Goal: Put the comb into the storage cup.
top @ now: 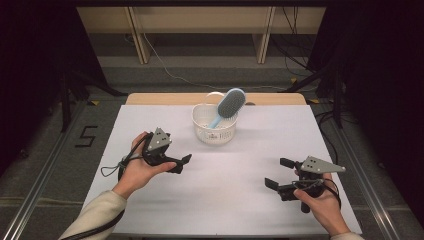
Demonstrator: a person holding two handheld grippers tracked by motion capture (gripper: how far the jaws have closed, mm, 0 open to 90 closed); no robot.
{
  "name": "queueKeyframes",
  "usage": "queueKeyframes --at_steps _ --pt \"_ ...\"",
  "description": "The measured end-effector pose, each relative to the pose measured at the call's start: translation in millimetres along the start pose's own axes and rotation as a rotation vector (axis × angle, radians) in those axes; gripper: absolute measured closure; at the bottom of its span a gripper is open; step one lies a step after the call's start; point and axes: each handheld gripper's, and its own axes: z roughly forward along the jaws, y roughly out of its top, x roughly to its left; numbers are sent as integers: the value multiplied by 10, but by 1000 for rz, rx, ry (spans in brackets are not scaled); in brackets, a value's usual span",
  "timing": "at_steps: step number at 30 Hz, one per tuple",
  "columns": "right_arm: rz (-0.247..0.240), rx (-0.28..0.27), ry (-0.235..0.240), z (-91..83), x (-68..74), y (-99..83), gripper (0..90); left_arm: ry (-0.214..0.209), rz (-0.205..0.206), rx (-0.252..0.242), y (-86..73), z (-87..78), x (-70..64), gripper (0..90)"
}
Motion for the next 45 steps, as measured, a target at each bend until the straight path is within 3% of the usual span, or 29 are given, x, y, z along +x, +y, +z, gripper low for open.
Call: queueKeyframes --at_steps 14,30,45 --pt "-2 1 4 6 4 6 37 48 18 -8 -212 -235 38 0" --pt "-6 1 4 1 -3 9 38 68 16 -24 -429 -463 99 0" --pt "-7 -4 -5 -14 4 20 37 57 13 -14 -518 -499 72 0"
